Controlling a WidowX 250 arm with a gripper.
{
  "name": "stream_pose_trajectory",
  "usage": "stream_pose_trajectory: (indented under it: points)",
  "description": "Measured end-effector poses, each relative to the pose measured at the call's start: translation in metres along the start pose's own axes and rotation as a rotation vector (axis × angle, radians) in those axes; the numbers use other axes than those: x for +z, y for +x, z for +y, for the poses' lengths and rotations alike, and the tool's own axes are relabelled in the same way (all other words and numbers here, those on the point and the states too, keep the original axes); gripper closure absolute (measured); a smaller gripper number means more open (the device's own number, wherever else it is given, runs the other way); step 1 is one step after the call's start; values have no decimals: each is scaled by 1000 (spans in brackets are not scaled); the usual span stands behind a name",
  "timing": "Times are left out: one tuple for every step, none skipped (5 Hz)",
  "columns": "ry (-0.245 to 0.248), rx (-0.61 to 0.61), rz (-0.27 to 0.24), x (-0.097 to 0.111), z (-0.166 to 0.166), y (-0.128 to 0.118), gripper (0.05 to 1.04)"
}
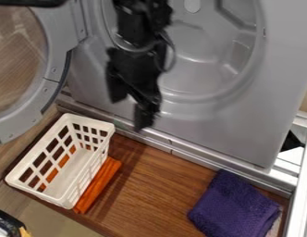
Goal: Put the violet cloth in the washing machine
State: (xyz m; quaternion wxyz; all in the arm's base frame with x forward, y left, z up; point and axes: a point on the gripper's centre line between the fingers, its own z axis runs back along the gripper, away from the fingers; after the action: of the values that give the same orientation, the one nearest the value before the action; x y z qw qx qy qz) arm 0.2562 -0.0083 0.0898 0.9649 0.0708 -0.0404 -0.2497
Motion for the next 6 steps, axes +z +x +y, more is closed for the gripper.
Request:
stream_pose_trajectory:
  points:
    - [-38,-42,-41,-10,-26,13,83]
    - [-87,-81,-113,-29,-57,29,83]
    - [-143,-94,-169,-55,-82,43,83]
    - [-183,-157,-171,-80,-103,52,83]
    - [-185,-196,-164,-97,-115,62,83]
    - [-179,-231,-161,-116,-127,66,83]
